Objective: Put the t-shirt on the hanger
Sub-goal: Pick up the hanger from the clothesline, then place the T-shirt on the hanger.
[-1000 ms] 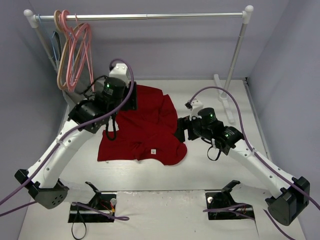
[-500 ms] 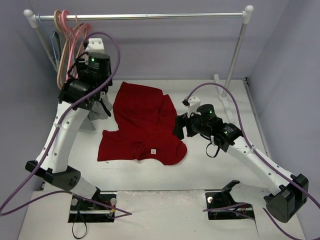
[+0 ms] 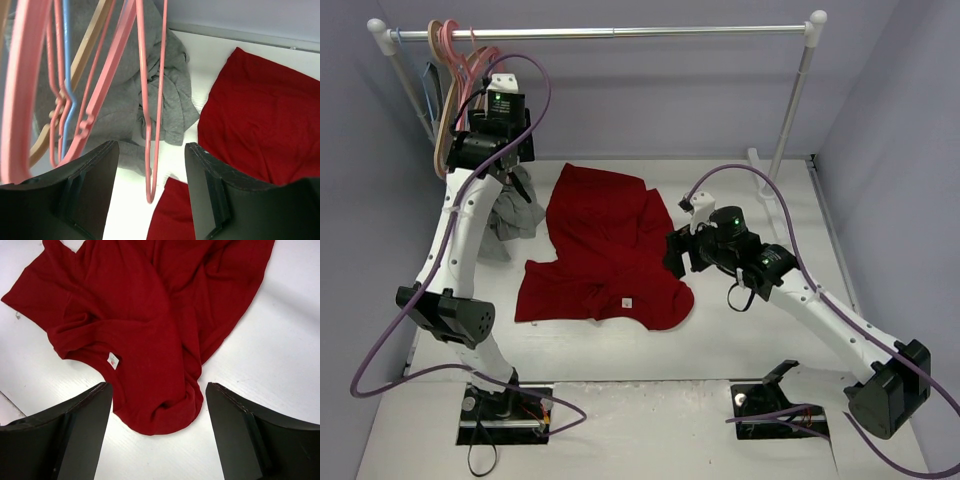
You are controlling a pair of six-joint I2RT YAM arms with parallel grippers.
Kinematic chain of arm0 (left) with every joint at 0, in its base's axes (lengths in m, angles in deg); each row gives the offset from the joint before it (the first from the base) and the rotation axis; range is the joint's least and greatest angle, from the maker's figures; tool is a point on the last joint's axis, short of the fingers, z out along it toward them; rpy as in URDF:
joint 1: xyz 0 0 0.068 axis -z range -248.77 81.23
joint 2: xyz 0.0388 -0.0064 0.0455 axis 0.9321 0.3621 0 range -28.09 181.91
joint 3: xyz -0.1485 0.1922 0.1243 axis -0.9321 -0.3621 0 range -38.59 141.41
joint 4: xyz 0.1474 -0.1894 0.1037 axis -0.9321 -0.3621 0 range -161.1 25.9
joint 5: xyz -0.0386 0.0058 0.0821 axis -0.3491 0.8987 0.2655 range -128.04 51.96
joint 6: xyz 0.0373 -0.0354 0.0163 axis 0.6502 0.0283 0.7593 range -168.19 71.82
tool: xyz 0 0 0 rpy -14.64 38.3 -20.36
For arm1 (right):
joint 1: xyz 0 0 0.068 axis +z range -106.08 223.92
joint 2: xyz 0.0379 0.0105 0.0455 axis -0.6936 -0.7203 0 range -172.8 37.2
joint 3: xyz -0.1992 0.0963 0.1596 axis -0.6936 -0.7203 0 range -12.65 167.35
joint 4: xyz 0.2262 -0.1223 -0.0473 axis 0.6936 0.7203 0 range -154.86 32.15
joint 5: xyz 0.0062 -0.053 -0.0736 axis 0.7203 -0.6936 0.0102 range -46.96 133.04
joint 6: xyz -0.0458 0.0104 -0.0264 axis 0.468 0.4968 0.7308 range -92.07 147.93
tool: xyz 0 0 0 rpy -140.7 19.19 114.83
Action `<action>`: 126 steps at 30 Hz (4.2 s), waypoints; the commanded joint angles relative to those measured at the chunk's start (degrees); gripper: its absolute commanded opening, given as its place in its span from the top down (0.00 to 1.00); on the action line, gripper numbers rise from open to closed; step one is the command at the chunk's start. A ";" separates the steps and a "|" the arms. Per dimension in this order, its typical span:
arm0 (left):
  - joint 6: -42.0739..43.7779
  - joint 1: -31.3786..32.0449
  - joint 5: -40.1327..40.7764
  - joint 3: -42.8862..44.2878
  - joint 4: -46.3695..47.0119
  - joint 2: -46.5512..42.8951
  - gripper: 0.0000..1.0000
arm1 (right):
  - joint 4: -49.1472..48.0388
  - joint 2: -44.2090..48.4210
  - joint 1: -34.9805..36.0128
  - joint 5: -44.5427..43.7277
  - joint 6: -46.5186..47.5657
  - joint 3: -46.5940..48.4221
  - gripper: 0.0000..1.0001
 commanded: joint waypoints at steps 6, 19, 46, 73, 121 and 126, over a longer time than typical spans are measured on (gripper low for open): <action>2.82 -2.88 -1.92 4.58 5.00 2.52 0.48 | -5.03 -1.28 0.09 -0.10 1.30 1.01 0.23; 3.87 -6.13 -8.50 8.37 6.76 5.95 0.95 | -5.03 -3.74 -0.18 -1.51 1.57 2.32 0.23; 6.78 -5.52 -31.27 -12.19 12.21 -17.85 1.00 | -6.53 -5.59 -0.26 -1.95 1.30 1.89 0.23; 2.12 4.41 -43.84 -62.65 12.21 -46.34 1.00 | -10.13 -37.92 -4.82 -0.01 -6.35 8.20 0.77; 2.91 10.04 -47.09 -64.40 15.64 -44.76 1.00 | -9.17 -37.59 -3.69 -20.75 -5.29 7.95 0.81; 3.00 11.70 -47.98 -65.72 16.77 -45.29 1.00 | -7.68 -34.60 -4.57 -20.93 -3.53 8.92 1.00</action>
